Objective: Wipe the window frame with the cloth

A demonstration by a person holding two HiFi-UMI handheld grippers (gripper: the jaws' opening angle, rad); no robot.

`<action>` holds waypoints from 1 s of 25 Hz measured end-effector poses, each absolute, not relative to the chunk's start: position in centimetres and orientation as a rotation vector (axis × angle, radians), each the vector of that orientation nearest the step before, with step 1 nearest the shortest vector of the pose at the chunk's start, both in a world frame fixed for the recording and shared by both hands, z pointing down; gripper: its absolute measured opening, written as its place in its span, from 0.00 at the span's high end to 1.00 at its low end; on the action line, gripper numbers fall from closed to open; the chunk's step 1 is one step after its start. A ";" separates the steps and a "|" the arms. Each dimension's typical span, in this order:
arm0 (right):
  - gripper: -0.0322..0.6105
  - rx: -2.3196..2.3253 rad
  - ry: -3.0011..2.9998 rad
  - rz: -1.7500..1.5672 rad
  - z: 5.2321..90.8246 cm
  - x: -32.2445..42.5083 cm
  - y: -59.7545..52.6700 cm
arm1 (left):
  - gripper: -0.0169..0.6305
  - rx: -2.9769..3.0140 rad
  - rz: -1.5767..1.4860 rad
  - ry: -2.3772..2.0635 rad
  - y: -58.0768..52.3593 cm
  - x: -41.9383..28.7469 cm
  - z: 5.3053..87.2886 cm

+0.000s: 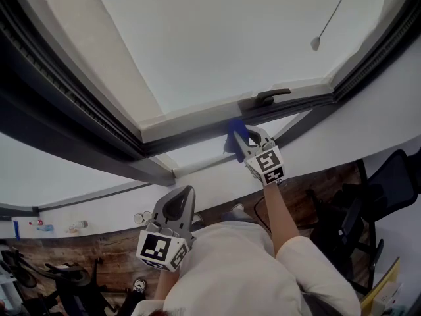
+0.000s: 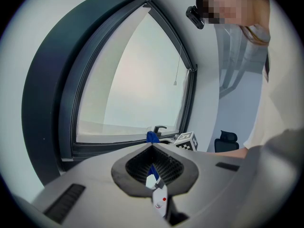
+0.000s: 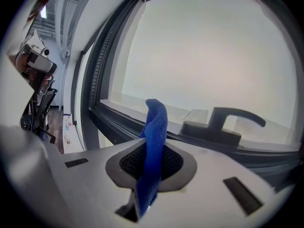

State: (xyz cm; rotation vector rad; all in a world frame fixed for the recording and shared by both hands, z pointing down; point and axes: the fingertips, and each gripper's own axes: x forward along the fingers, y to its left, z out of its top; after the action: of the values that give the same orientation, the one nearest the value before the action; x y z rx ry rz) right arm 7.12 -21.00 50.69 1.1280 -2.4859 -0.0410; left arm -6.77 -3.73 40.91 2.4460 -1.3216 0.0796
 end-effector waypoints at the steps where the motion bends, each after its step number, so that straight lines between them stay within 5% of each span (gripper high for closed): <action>1: 0.88 1.137 -2.482 -0.039 50.7 7.6 -21.1 | 0.96 2.445 0.081 -1.322 -3.7 -6.7 40.9; 25: 0.88 1.422 -2.533 0.058 49.3 15.5 -20.4 | 0.96 2.451 0.146 -1.196 -2.2 -3.2 42.3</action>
State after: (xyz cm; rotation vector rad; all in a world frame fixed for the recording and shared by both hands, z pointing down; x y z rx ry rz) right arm 15.47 -20.44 49.33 1.4223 -2.5333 0.0584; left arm -3.19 -2.18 42.29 2.4508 -1.1958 0.1455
